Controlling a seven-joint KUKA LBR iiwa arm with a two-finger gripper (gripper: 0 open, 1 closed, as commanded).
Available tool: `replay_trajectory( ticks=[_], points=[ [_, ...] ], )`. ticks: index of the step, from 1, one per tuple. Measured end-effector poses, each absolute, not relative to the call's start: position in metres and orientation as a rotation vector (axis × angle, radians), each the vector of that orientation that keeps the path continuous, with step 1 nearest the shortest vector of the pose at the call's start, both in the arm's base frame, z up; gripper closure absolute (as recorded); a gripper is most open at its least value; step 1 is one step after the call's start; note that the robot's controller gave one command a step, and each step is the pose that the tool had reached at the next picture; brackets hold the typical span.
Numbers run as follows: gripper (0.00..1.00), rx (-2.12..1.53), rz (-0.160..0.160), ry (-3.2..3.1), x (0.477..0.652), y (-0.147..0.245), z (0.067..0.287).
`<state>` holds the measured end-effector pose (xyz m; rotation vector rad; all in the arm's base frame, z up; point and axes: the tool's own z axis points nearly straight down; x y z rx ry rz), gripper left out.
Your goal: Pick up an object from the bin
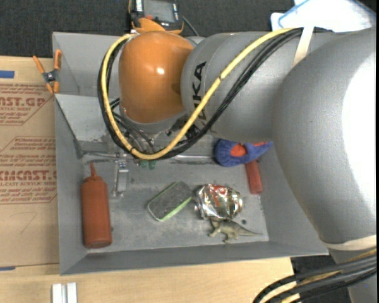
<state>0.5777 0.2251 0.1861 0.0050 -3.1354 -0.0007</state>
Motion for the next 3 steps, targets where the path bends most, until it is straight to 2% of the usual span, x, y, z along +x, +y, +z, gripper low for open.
replay_trajectory(
  ticks=[1, 2, 3],
  points=[
    [0.0, 0.0, -0.003, -3.143, 0.58, 0.224, 0.191],
    [0.0, 0.422, -0.003, -3.115, 0.55, 0.123, 0.095],
    [0.0, 0.585, -0.006, -3.1, 0.579, 0.126, 0.13]
  ],
)
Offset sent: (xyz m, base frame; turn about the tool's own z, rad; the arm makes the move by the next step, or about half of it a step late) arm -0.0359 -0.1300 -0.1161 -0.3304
